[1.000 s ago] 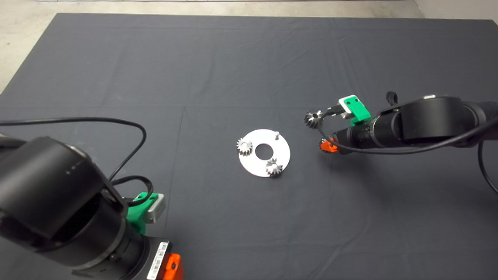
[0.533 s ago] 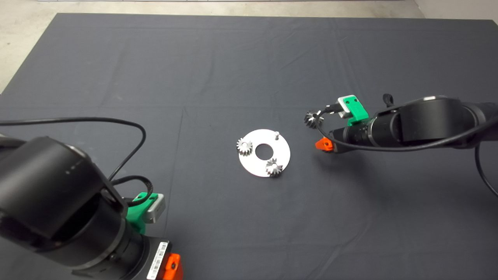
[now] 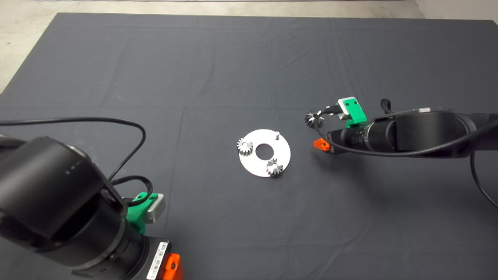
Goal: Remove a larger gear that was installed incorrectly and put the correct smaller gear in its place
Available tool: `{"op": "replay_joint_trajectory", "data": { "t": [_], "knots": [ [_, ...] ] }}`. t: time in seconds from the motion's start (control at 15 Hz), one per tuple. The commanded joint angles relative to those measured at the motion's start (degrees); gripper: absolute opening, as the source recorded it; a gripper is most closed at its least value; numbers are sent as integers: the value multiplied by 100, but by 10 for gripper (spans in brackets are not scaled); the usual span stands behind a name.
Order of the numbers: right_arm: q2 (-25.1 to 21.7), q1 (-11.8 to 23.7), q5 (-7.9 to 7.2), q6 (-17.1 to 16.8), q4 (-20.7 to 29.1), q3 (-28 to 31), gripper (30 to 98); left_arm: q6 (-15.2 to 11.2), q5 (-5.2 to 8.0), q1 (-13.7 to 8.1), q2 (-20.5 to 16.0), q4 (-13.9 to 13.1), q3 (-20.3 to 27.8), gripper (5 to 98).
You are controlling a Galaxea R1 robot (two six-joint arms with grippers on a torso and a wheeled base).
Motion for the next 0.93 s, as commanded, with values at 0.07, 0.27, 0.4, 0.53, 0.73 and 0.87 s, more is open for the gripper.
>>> {"op": "replay_joint_trajectory", "data": {
  "t": [0.07,0.27,0.4,0.53,0.73,0.87],
  "knots": [
    [3,46,7,175,-329,-154,968,-33,22,-63,-20,-103,105,976],
    [32,46,7,189,-355,-240,968,-29,22,-63,-29,-103,105,976],
    [71,46,13,189,-355,-332,968,-38,22,-63,-29,-103,105,976],
    [109,-8,16,181,-362,-379,968,-31,22,-63,-29,-103,105,976],
    [267,-33,16,154,-355,-495,968,-38,13,-63,-34,-103,105,976],
    [311,-68,25,145,-360,-563,968,-73,22,-63,-29,-103,105,976]
  ]
}}
